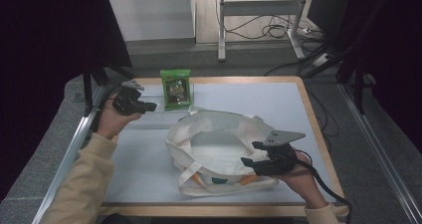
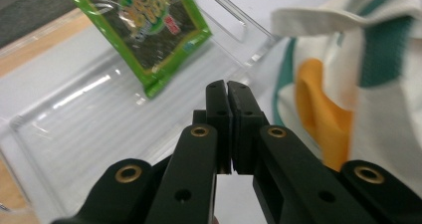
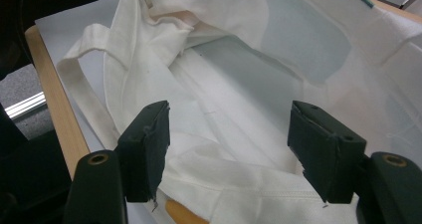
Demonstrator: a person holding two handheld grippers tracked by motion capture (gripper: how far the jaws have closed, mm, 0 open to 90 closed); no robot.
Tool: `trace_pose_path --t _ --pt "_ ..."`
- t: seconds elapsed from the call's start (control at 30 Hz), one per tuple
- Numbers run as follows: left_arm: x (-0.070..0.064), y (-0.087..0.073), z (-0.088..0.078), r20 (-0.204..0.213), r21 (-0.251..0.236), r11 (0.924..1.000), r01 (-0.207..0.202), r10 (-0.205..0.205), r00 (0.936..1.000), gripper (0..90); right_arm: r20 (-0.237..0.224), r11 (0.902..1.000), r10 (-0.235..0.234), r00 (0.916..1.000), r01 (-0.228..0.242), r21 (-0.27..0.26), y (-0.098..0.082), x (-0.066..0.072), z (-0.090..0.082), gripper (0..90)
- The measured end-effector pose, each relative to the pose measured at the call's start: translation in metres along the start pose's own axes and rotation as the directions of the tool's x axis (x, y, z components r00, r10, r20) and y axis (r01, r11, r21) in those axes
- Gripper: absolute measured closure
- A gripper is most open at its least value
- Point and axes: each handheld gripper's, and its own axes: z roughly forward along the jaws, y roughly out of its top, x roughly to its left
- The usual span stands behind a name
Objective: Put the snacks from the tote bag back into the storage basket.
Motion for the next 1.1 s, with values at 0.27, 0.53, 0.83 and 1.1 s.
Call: trace_pose_path --t 0.27,0.53,0.83,1.1 --pt "-0.017 -0.022 -0.003 0.003 -0.006 1.0000 0.003 -0.003 1.0000 76.2 0.005 1.0000 0.005 1.0000 -0.005 0.006 -0.001 -0.001 0.001 32.7" --pt "-0.031 -0.037 -0.006 0.029 -0.015 0.9995 0.026 -0.026 0.9992 52.9 0.014 0.9999 0.012 0.9998 -0.012 -0.002 -0.002 -0.003 -0.002 32.2" --pt "-0.039 -0.046 -0.011 0.034 -0.020 0.9996 0.021 -0.021 0.9992 45.3 0.035 0.9997 0.021 0.9992 -0.021 -0.016 -0.003 -0.007 -0.011 31.8" --pt "-0.040 -0.046 -0.008 0.037 -0.016 0.9995 0.027 -0.026 0.9990 43.8 0.037 0.9995 0.028 0.9989 -0.027 -0.018 -0.004 -0.008 -0.012 31.8"
